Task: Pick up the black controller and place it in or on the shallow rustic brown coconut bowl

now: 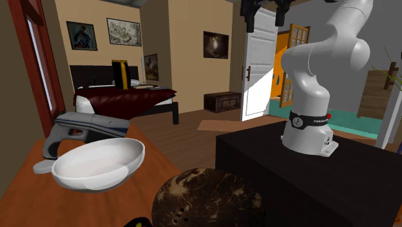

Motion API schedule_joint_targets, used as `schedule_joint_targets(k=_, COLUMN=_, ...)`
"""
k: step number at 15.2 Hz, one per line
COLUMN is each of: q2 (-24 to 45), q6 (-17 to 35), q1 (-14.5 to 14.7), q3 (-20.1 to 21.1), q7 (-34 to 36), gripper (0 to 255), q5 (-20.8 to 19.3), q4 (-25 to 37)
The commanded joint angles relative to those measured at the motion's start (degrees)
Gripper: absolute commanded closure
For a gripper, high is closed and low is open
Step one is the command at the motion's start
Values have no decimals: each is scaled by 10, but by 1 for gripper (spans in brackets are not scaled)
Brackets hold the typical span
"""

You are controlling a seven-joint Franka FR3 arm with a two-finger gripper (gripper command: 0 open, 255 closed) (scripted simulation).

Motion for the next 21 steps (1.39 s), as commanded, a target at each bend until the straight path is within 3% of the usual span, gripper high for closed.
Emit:
schedule_joint_targets(k=1, q2=0, q6=0, q1=0, q3=0, q7=0, gripper=0, q5=0, q4=0)
schedule_joint_targets(k=11, q2=196, q6=173, q1=5, q3=44, q7=57, gripper=0, q5=11, q4=21)
schedule_joint_targets(k=21, q2=422, q6=292, q1=5, q3=78, q7=121, gripper=0, q5=-18, q4=124)
